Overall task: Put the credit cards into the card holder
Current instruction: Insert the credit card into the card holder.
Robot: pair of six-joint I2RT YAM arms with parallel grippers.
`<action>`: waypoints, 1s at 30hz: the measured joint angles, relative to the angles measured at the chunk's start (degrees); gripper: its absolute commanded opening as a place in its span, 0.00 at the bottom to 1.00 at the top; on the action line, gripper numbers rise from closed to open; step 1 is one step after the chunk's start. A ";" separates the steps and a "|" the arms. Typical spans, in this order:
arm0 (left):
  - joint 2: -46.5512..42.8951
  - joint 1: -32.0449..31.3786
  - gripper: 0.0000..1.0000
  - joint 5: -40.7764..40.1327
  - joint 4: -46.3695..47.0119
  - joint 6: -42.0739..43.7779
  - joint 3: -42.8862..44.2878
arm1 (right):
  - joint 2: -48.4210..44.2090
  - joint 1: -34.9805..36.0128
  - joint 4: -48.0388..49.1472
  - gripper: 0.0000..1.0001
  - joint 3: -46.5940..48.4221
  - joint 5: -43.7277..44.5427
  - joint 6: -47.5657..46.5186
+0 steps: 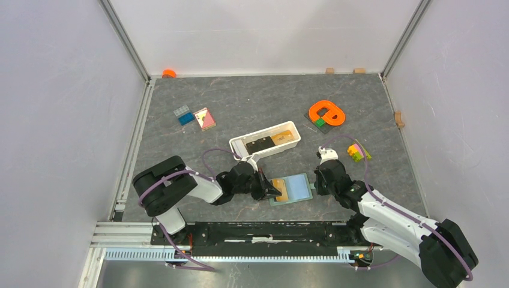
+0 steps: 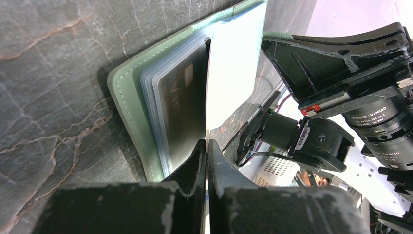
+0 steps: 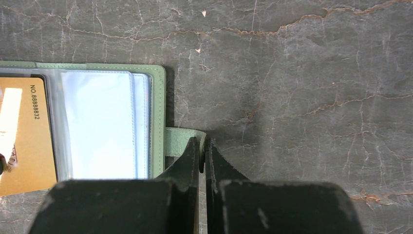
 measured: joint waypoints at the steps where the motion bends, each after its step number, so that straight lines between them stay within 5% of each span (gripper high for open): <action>1: 0.02 0.00 0.02 0.02 0.00 0.00 0.02 | 0.00 0.00 0.00 0.00 -0.02 0.00 0.00; 30: 3.82 -0.72 0.02 0.02 2.51 1.01 2.71 | 0.22 0.13 0.00 0.00 0.07 0.17 0.02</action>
